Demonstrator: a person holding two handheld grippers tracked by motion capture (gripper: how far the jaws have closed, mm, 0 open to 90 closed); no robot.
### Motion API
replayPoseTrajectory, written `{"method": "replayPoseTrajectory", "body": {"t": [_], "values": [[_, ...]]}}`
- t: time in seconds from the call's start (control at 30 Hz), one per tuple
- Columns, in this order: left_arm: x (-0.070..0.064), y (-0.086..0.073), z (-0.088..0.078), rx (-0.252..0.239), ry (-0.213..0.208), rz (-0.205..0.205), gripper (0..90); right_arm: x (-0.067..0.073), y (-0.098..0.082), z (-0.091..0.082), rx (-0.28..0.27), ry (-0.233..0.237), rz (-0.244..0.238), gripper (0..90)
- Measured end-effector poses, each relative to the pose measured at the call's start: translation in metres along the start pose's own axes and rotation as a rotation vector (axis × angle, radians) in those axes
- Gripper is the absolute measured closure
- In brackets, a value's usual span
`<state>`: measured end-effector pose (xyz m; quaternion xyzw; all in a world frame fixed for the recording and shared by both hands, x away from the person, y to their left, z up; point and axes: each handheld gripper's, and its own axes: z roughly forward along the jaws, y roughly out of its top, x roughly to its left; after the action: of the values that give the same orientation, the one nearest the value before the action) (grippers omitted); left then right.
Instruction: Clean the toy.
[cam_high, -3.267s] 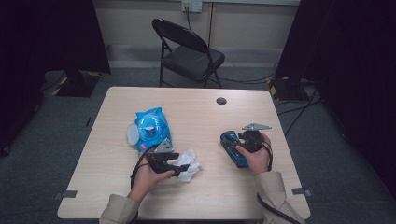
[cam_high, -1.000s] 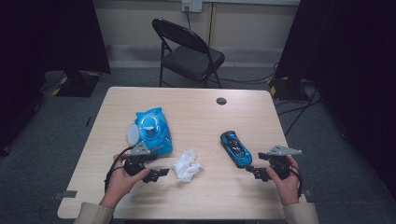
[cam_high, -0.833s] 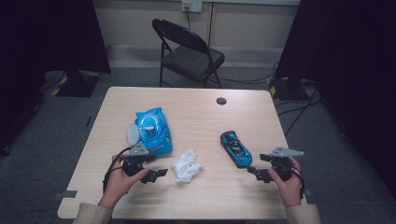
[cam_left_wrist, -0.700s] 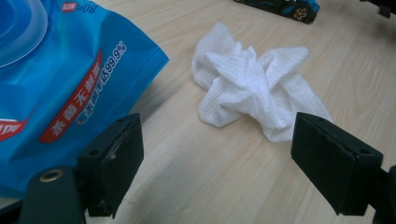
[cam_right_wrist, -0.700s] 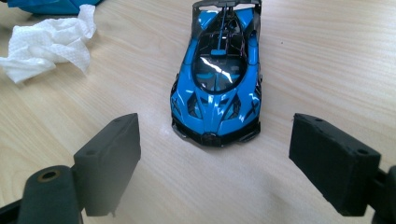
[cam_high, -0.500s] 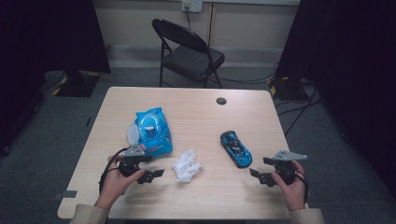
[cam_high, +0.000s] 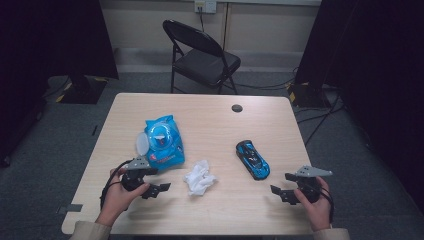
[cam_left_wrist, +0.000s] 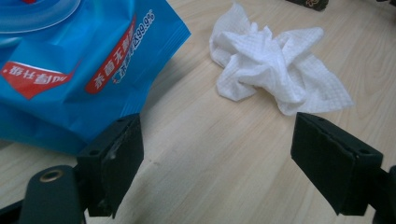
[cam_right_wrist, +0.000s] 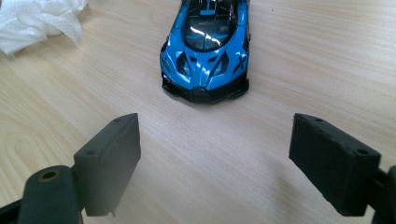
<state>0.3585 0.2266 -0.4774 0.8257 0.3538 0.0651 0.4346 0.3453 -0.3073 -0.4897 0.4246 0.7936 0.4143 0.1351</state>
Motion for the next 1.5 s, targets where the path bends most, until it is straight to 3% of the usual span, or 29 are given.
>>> {"method": "replayPoseTrajectory", "body": {"t": [0.83, 1.5], "values": [[0.013, -0.019, -0.018, 0.004, 0.021, 0.007, 17.0, -0.005, -0.016, -0.010, 0.021, -0.027, -0.001, 16.2], [0.021, -0.032, -0.036, 0.004, 0.029, 0.001, 17.0, -0.008, -0.023, -0.006, 0.053, -0.055, -0.016, 16.3]]}}
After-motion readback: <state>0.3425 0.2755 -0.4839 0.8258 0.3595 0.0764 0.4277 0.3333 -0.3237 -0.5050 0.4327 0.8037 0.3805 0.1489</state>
